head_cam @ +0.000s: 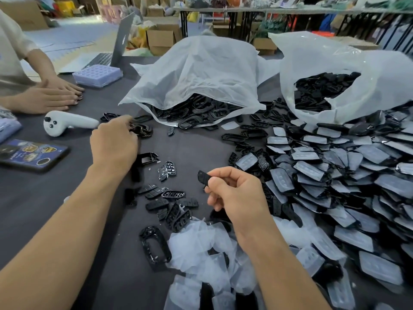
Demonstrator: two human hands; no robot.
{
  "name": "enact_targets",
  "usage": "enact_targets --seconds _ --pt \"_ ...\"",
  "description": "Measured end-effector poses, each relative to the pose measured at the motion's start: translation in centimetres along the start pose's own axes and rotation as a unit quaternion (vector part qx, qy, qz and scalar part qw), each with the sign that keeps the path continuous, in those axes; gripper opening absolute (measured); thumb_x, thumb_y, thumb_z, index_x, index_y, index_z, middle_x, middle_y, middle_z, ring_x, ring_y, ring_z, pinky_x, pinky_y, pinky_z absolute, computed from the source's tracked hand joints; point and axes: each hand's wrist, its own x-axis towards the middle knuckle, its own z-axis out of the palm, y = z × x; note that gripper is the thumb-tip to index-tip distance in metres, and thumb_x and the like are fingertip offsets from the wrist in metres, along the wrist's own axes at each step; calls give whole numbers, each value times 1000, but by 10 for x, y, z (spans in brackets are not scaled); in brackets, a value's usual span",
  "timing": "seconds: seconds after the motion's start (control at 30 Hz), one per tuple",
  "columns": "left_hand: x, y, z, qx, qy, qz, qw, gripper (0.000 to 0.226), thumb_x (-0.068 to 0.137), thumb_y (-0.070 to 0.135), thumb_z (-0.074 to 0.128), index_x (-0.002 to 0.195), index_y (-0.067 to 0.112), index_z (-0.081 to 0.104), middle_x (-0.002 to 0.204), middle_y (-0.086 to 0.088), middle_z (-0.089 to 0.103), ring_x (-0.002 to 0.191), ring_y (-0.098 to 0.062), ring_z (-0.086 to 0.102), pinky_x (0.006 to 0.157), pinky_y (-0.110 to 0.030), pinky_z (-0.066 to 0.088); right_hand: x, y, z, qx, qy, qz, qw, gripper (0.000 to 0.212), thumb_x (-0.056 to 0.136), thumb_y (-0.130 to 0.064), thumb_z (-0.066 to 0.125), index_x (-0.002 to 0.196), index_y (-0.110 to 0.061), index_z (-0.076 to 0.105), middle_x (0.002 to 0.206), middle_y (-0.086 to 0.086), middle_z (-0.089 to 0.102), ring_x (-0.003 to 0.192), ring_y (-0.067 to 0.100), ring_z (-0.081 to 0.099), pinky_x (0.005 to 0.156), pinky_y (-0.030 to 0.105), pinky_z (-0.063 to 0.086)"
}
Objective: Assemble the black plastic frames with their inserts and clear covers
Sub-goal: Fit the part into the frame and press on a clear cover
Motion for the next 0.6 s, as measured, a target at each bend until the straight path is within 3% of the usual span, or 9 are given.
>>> enact_targets --seconds 0.1,0.17,0.2,0.3,0.37,0.47,0.6 --pt "-16 16 -23 -95 46 -24 994 43 83 11 62 123 22 72 97 0 81 101 -30 71 87 -38 52 0 -3 -1 11 10 -8 1000 17 89 7 64 87 -8 72 67 7 70 50 13 58 45 23 44" --pt "-39 30 -34 -225 10 -87 970 36 77 20 67 110 28 79 75 15 77 80 -8 73 79 -22 55 -1 -6 -1 21 19 -14 1000 16 91 7 63 89 -6 72 67 7 70 51 13 58 45 22 44" --pt "-53 39 -35 -306 -21 -131 943 29 75 21 70 100 28 82 70 16 76 69 -4 72 73 -19 56 -2 -8 -2 24 22 -15 999 15 92 7 62 91 -5 72 68 7 71 52 13 58 46 22 45" --pt "-97 57 -34 -491 -92 -251 829 17 82 3 75 91 16 81 71 1 79 61 -15 74 60 -26 60 -5 -13 -3 29 20 -16 999 18 93 9 60 95 -3 72 72 9 74 57 16 61 52 23 50" --pt "-120 57 -36 -536 -98 -282 790 19 86 -3 73 90 15 79 74 -4 79 60 -15 74 56 -22 58 -6 -14 -3 47 10 -15 999 23 92 13 57 95 -4 73 73 11 74 60 17 63 56 23 54" --pt "-138 54 -43 -574 -86 -279 765 21 87 -1 74 95 18 78 81 -9 81 65 -19 76 60 -24 60 -8 -14 -2 81 -14 -3 997 28 92 16 56 93 -5 74 77 11 75 62 16 68 60 23 58" --pt "-145 57 -51 -580 -97 -242 772 22 87 2 78 100 20 78 84 -9 81 74 -23 79 67 -26 63 -9 -12 -1 106 -39 14 993 22 96 12 57 98 -3 73 83 14 77 67 19 73 61 23 59"
